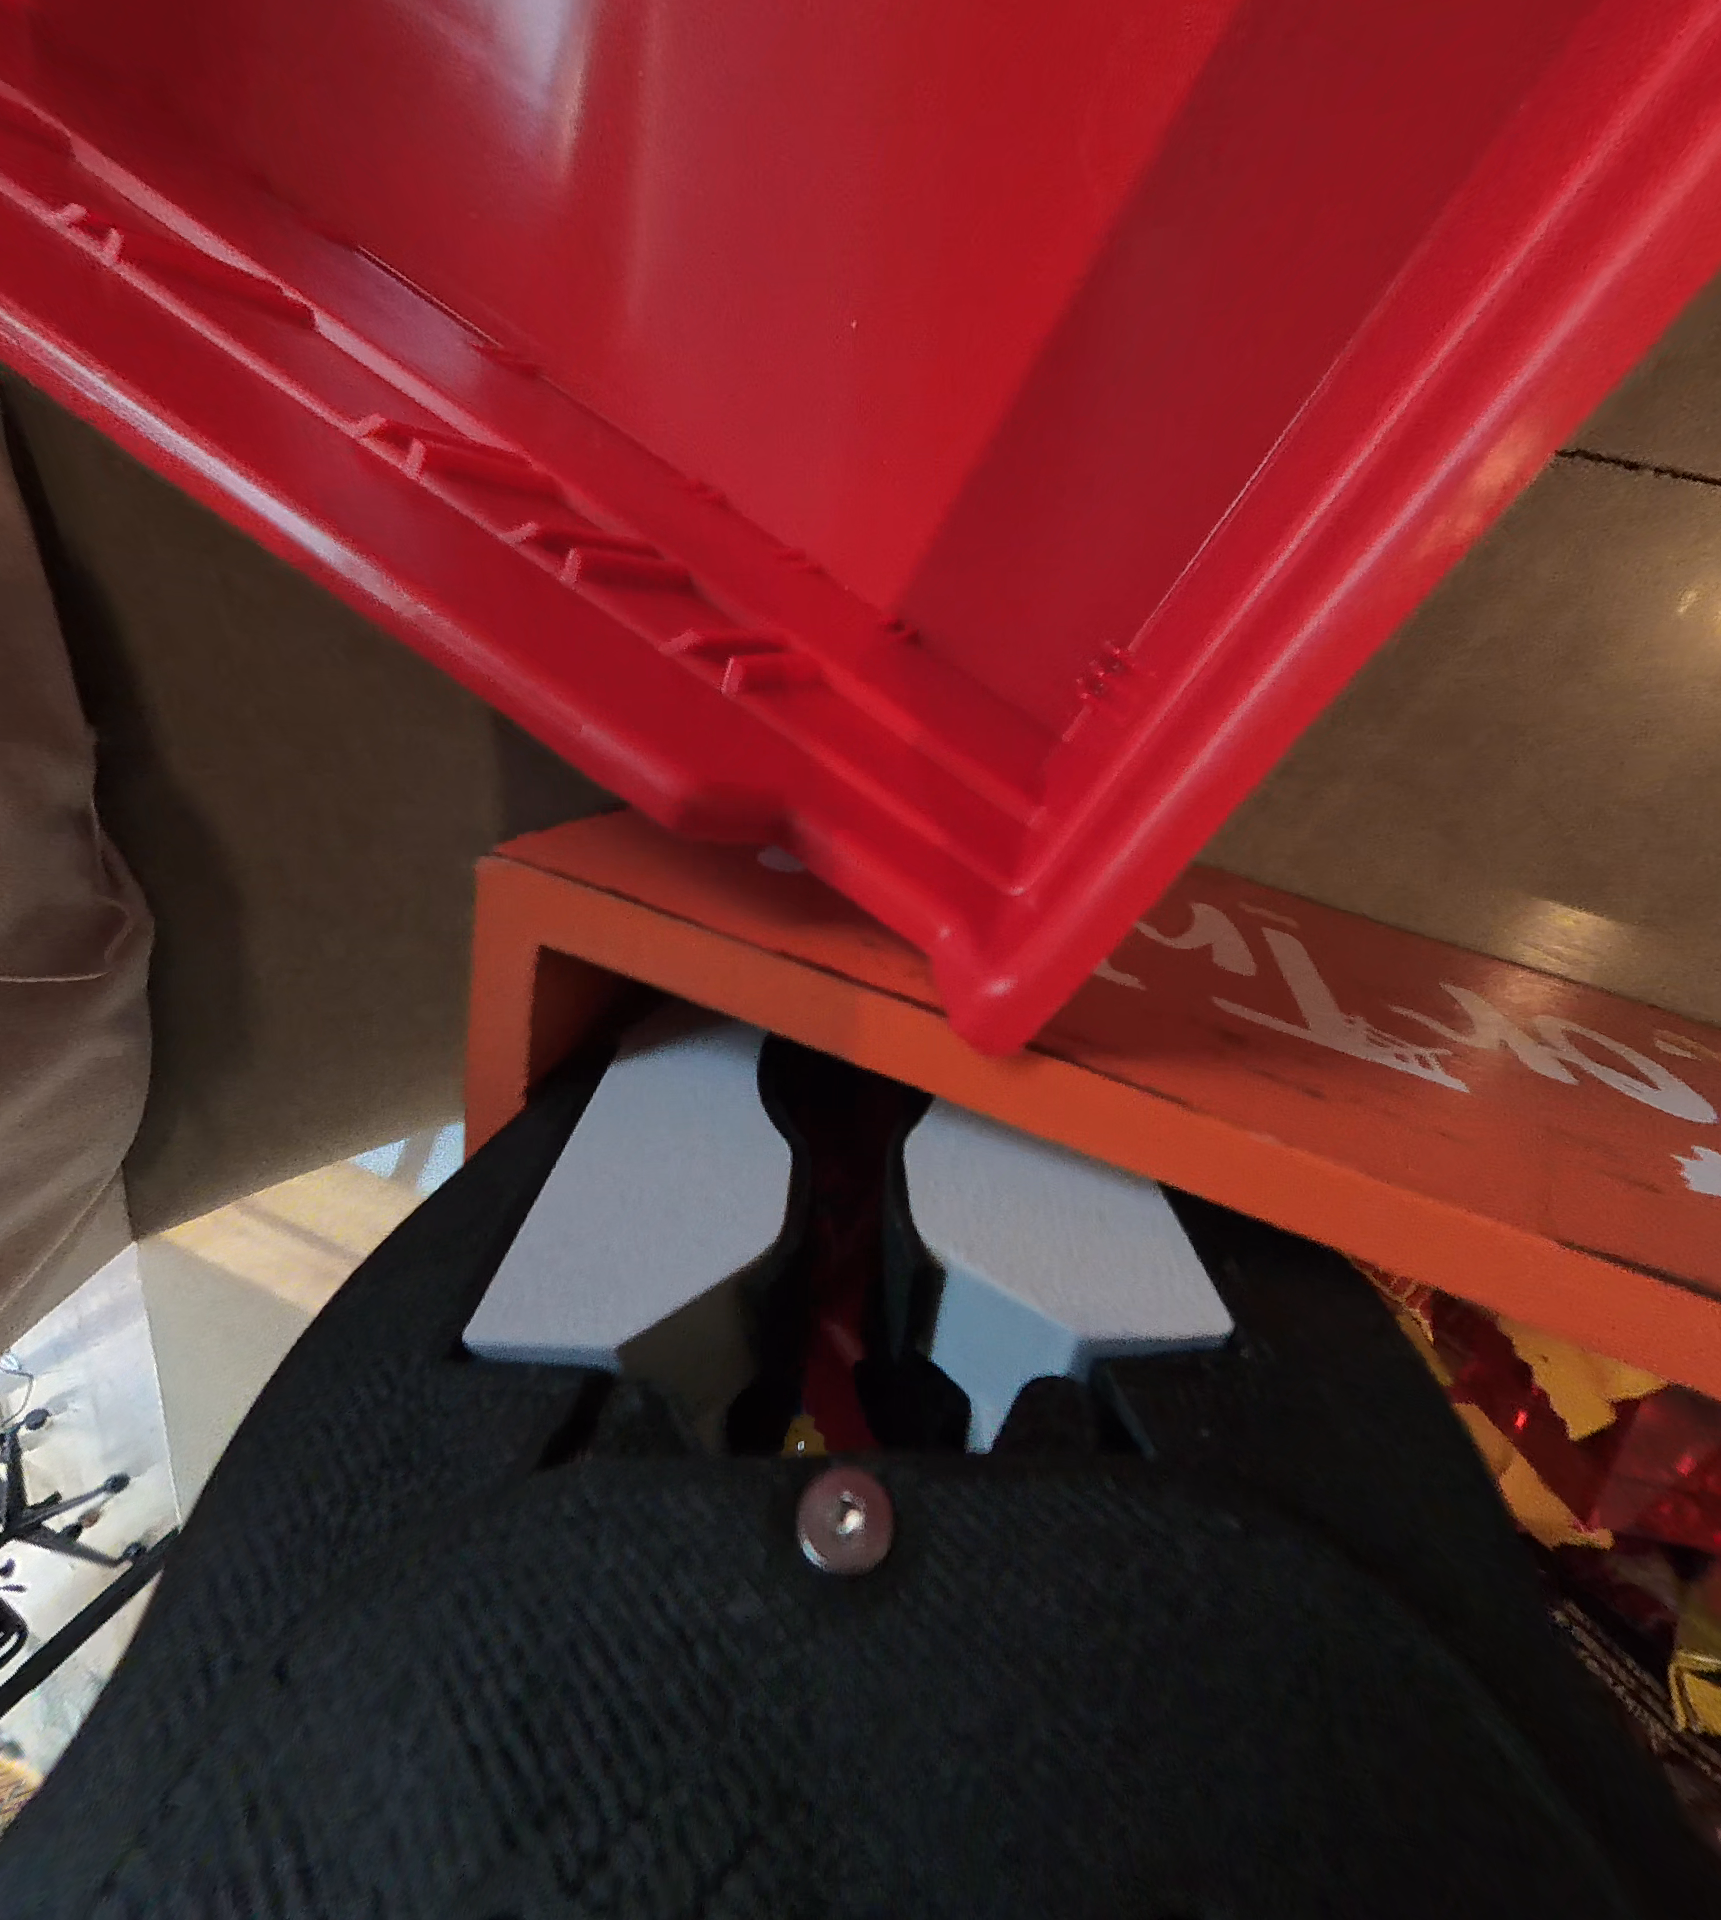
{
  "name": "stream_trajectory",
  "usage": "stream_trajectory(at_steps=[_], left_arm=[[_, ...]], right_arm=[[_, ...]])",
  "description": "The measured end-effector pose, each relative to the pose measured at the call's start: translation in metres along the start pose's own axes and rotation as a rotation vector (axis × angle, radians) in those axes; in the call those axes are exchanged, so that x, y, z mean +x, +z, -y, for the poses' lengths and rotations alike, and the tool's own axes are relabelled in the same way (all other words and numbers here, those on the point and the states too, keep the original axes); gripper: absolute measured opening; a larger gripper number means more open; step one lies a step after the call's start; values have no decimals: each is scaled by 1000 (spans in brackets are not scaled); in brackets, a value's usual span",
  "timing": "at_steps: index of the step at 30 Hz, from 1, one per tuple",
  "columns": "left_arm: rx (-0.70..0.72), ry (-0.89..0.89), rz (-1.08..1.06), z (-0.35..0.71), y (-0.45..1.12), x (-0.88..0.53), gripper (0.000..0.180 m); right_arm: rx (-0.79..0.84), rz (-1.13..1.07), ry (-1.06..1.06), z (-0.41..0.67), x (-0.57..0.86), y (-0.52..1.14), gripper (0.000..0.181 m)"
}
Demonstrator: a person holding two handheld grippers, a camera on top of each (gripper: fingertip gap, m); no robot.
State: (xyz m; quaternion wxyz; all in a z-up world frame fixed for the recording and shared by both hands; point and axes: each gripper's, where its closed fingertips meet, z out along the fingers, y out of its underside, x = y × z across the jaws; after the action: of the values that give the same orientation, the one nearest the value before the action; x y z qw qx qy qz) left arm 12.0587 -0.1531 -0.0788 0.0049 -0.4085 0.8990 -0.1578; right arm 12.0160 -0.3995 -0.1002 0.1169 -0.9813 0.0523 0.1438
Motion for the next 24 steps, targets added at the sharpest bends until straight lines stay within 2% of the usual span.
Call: stream_trajectory(at_steps=[1, 7, 13, 18, 20, 24], left_arm=[[2, 0, -1, 0, 0, 0, 2], [2, -5, -5, 0, 0, 0, 2], [-5, -8, -1, 0, 0, 0, 2], [-6, -8, 9, -1, 0, 0, 2], [-7, -6, 13, -1, 0, 0, 2], [0, -4, 9, -1, 0, 0, 2]], right_arm=[[5, 4, 0, 0, 0, -2, 0], [31, 4, 30, -7, 11, -22, 0], [118, 162, 9, -6, -5, -27, 0], [121, 224, -62, -6, -10, -31, 31], [159, 300, -14, -3, -12, -40, 34], [246, 483, 133, -2, -17, -61, 59]])
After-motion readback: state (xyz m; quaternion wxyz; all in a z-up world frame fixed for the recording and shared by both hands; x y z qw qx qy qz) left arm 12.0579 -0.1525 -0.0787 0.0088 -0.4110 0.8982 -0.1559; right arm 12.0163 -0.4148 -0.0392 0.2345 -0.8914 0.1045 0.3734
